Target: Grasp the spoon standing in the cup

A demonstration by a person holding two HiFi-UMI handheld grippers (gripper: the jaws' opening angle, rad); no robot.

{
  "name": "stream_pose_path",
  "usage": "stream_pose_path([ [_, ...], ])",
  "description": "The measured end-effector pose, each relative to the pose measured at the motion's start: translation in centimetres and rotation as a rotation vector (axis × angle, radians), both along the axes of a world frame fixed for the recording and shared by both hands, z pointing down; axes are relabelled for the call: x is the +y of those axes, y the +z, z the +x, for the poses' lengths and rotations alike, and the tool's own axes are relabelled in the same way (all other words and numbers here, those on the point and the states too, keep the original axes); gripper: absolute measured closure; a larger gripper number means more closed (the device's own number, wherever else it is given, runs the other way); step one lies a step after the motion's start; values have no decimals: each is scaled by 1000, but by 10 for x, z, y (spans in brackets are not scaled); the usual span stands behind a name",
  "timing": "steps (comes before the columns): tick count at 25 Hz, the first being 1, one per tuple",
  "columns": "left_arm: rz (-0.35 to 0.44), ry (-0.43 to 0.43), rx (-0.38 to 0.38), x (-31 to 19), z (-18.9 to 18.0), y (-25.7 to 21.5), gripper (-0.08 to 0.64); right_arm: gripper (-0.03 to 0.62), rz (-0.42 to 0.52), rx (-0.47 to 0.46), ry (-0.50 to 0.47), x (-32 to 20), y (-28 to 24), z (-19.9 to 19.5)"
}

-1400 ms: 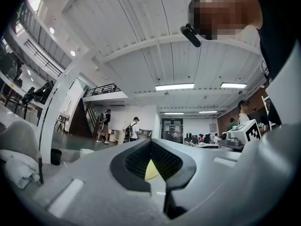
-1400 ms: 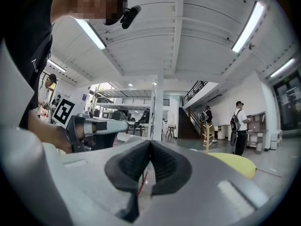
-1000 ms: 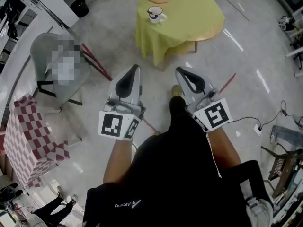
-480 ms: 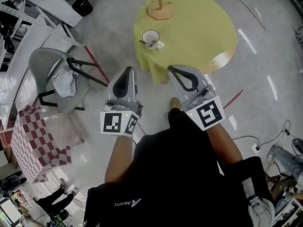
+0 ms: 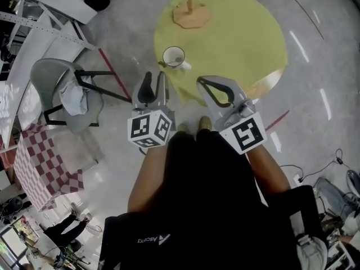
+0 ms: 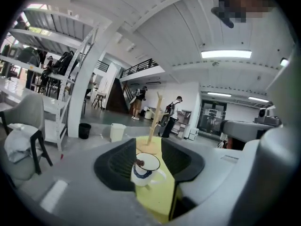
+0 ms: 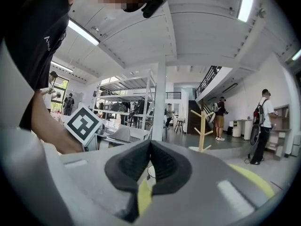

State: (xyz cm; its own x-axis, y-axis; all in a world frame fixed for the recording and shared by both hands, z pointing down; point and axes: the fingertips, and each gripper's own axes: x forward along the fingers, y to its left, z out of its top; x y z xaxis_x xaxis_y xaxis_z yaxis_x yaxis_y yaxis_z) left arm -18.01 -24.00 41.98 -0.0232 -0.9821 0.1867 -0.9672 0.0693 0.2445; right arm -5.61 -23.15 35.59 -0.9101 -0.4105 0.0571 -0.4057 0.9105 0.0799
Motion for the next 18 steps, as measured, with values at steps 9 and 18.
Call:
stream_pose_path([
  [9, -160, -121, 135, -38, -11, 66, 348, 589, -31, 37, 72, -17, 14, 14],
  [18, -218, -139, 157, -55, -7, 94, 388, 589, -70, 55, 146, -25, 30, 39],
])
